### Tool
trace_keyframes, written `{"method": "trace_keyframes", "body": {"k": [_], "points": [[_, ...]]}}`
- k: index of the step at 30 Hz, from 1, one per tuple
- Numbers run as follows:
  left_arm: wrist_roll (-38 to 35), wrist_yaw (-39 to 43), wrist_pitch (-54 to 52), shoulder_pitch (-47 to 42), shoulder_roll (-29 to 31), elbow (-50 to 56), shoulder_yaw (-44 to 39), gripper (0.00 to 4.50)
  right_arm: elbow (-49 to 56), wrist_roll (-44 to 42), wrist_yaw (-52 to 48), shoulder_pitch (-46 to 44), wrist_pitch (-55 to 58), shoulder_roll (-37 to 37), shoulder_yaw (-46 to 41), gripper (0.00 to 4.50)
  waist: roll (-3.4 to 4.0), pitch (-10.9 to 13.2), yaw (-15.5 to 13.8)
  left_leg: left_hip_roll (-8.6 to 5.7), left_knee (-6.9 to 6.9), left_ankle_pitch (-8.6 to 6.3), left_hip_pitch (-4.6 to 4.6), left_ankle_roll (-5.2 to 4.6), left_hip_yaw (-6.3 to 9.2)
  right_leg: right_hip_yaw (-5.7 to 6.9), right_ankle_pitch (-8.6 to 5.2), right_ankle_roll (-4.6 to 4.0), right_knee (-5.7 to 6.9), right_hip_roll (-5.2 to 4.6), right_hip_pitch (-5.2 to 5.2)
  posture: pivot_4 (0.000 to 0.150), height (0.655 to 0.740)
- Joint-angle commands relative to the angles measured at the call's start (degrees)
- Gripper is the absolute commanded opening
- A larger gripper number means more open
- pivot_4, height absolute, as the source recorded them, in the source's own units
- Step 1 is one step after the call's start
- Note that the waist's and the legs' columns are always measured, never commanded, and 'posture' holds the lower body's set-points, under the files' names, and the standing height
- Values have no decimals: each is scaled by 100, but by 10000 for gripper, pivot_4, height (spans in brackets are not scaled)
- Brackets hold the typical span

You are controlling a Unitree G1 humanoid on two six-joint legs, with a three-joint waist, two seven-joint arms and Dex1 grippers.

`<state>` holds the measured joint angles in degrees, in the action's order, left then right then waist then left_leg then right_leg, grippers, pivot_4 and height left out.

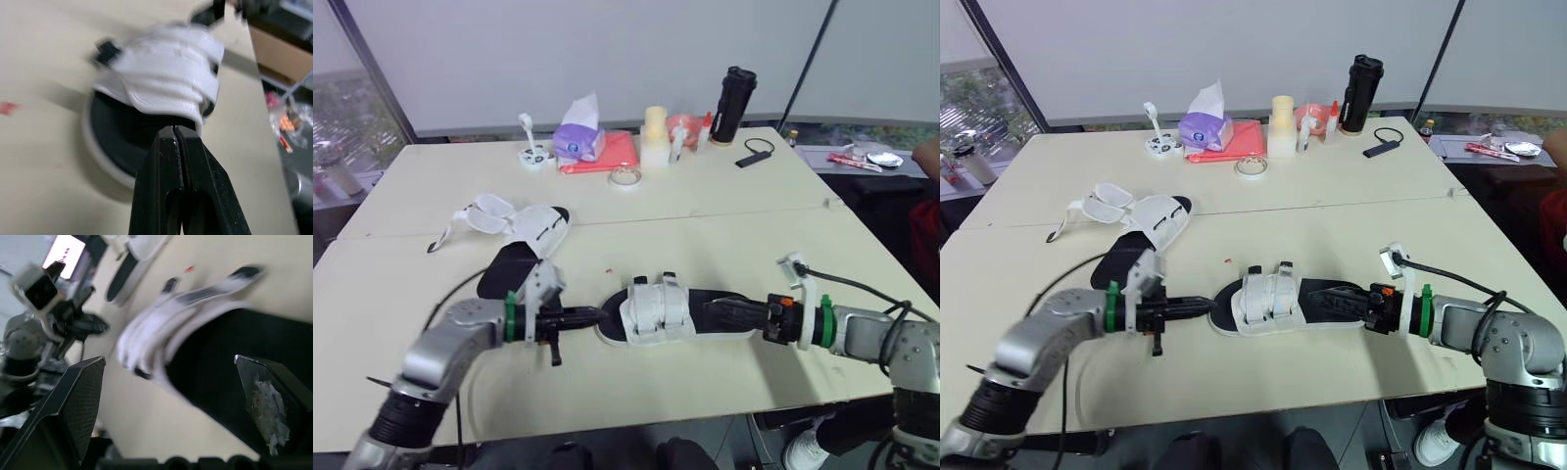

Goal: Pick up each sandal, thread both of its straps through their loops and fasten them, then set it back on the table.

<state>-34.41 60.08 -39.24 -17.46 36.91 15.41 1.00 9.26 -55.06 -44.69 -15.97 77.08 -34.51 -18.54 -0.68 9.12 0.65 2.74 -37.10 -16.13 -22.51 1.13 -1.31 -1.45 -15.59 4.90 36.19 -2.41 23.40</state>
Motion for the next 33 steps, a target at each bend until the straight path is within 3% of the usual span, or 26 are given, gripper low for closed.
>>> {"method": "trace_keyframes", "body": {"k": [1, 6, 9, 15, 17, 21, 25, 28, 33], "points": [[-484, -46, -328, -290, 67, 388, -251, 0, -145, -125, 140, -186, 29, 227, 172, 44723, -4, 4, -9, -2, -1, 0, -7, 0, 1, 2, 2, 4, -5, -2, 1, 1500, 7394], [-611, -284, -454, -413, -20, 487, -259, 0, -495, 75, 256, -583, -124, 614, 677, 44723, -4, 13, 13, -7, -3, 0, -12, 0, -3, 0, 5, 10, -6, -7, 4, 1500, 7394], [-524, -355, -383, -325, -35, 491, -166, 0, -679, 116, 428, -802, -196, 877, 745, 37040, -4, 18, 20, 0, -2, 0, -11, 0, 0, 1, 5, 11, -4, 3, 7, 1500, 7394], [-557, -417, -374, -168, -39, 595, -131, 0, -1014, 59, 758, -1043, -71, 1172, 608, 7931, -2, 23, 9, 0, -2, 1, -13, 2, -2, 0, 5, 11, -1, 1, 10, 1500, 7394], [-552, -434, -344, -174, -69, 552, -119, 0, -1038, -124, 888, -1126, 90, 1288, 444, 170, -10, 24, 12, -1, -5, 1, -11, 2, -1, 0, 6, 11, 0, 1, 6, 1500, 7394], [-550, -469, -319, -266, -144, 547, -79, 0, -885, -591, 1397, -1306, 107, 1594, -275, 170, -9, 25, 13, -1, -7, 2, -9, 2, -2, 0, 6, 10, 1, 0, 4, 1500, 7394], [-539, -656, -266, -426, -337, 476, -121, 0, -1150, -741, 3251, -2031, -1149, 2256, -1630, 170, 2, 36, 16, 0, -7, 2, -22, 4, -4, 0, 7, 12, 7, 0, 19, 1500, 7394], [-546, -803, -260, -529, -552, 413, -100, 0, -1212, -219, 4466, -2471, -2509, 2634, -2095, 170, 5, 36, -6, -3, -17, 11, -64, 18, -5, -1, 9, 14, 26, -4, 64, 1500, 7394], [-446, -871, -177, -618, -773, 297, 28, 0, -1794, 1182, 5733, -2913, -4880, 2898, -2130, 170, 6, 37, 15, -6, -14, 22, -98, 39, -7, -1, 9, 16, 43, -12, 108, 1500, 7394]]}}
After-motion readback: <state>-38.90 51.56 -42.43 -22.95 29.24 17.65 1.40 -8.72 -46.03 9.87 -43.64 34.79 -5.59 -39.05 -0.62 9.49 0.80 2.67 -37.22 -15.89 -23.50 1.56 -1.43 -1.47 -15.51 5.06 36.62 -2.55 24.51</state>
